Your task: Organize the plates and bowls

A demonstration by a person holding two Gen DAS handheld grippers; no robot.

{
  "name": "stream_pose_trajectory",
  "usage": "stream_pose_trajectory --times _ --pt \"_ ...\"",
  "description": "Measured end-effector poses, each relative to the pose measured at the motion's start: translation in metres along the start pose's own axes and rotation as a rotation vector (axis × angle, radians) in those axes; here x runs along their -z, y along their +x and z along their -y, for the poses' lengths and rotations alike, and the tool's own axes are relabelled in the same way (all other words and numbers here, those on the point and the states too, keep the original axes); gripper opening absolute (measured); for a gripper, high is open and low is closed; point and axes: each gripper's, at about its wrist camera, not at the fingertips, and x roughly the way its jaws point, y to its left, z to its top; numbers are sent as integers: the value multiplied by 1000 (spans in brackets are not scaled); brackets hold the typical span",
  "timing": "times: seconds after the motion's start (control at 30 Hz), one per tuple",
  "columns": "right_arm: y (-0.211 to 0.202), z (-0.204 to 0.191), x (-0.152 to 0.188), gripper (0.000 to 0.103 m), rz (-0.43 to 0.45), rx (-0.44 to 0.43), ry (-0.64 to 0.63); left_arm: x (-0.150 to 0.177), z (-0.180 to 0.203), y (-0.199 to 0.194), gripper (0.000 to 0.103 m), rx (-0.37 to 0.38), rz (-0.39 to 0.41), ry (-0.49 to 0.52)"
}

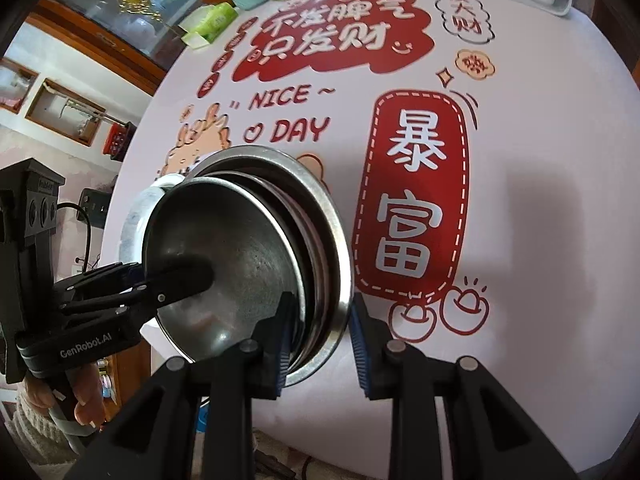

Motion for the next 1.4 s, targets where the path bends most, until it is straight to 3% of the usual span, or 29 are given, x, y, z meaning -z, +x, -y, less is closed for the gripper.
stream_pose_trajectory --times 0.3,0.77,1.03,1.4 --pt "-11 -41 15 26 1 -7 -61 27 -20 -31 40 -6 40 -32" --pt "34 -159 2 27 -29 -8 -77 29 -134 -82 40 -41 37 -3" --pt "80 -198 -8 27 -76 14 -14 21 -192 -73 40 -53 -21 36" --pt "112 -208 -19 27 -88 43 65 5 -222 -51 40 -33 -76 67"
